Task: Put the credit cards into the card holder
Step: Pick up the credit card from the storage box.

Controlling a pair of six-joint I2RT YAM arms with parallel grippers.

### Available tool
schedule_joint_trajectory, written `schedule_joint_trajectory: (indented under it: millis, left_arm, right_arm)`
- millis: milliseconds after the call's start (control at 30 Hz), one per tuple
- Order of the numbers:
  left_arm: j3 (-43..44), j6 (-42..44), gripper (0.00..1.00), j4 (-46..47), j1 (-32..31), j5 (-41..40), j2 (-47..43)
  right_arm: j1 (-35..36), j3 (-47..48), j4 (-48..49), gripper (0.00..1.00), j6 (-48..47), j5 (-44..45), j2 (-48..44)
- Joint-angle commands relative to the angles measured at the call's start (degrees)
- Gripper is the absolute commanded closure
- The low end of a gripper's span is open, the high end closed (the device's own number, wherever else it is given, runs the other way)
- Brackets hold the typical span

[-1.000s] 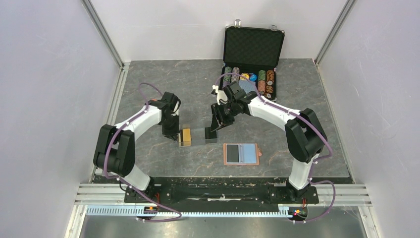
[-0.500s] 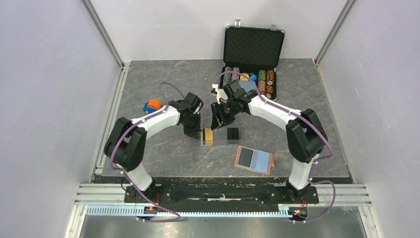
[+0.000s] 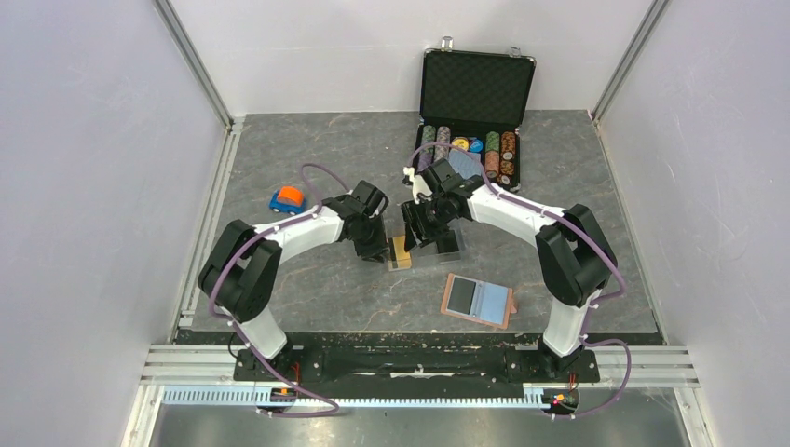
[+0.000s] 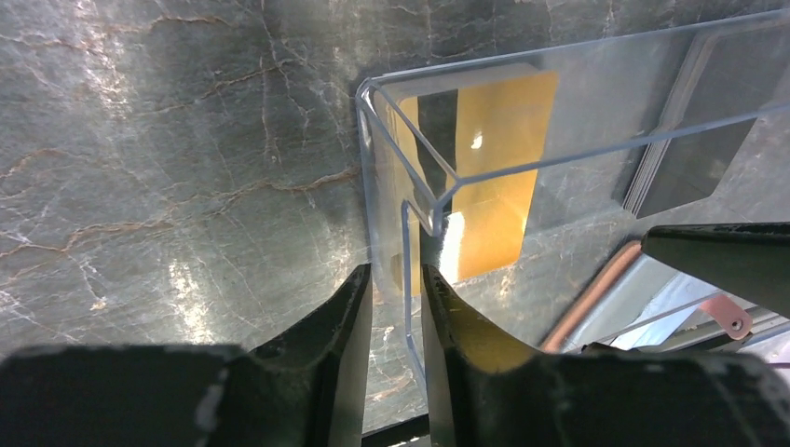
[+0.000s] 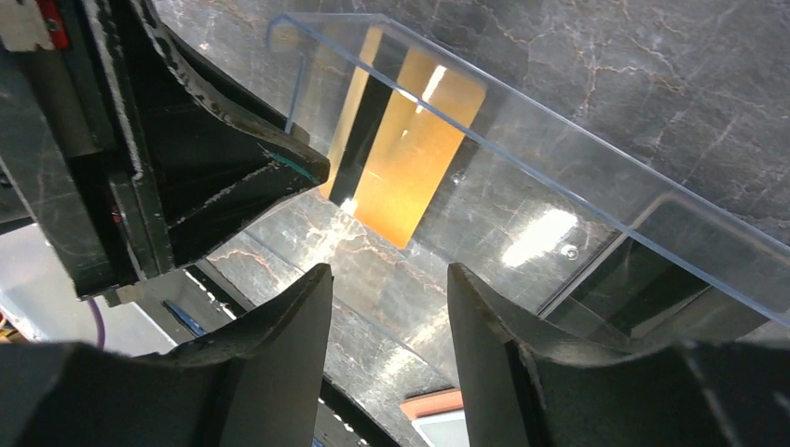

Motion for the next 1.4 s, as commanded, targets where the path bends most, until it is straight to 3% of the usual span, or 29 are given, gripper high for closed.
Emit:
schedule_joint_trajectory:
  millis: [0,467,633,867,1133,1367]
  left_arm:
    - [-1.57,-2.14,0.67,3.28,-0.31,-0.36,-1.1]
    - [-2.88,-0.53,0.68,6.38,-0.2,0.6,-3.97]
    - [-2.39,-0.09,0.83,7.02,-0.02,3.0,-2.22]
    - [-2.42,0.17,0.97,7.81,-0.02,4.57,-1.48]
    - [-2.33,0.52,0.98,7.84,-0.08,5.48,-0.48]
    - [-1.66,1.22,0.98,6.55,-0.04,4.72,0.0]
  right_arm:
    - [-0.07,-1.05,0.9,0.47,-1.34,2.01,0.27]
    - [0.1,-2.18,4.52,0.47,-0.4,1.34,5.32]
    - [0.2,-2.67,5.74,0.52,-0.05,1.07,6.79]
    - [0.75,-2.63,7.15,0.65,1.03,-0.56,8.86]
    - [0.71,-1.93,7.36,1.0,1.24,-1.98,8.99]
    - [0.7,-0.26,4.27,1.0,0.14,0.58,6.41]
